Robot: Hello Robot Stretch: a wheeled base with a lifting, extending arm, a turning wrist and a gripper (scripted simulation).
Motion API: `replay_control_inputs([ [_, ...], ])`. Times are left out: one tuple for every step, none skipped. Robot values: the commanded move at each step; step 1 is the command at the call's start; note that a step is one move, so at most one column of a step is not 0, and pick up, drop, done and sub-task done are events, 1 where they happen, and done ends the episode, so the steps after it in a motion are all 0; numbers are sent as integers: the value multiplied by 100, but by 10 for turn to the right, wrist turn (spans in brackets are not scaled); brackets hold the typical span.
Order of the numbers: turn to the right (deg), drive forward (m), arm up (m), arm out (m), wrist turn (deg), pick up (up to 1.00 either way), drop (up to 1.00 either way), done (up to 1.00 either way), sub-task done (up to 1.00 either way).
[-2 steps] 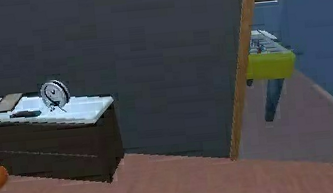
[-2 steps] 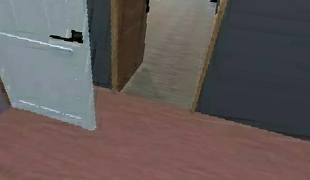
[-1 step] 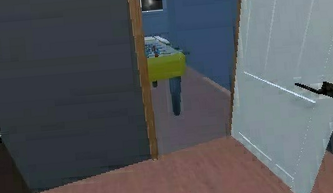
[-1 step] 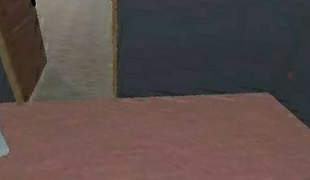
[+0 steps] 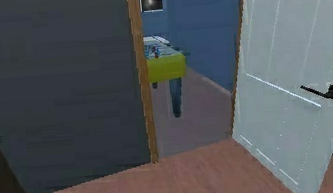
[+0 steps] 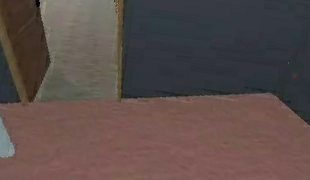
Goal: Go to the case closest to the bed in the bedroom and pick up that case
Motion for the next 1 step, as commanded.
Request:
replay_control_inputs([
  [-450,0,0,0,0,0,0,0,0],
])
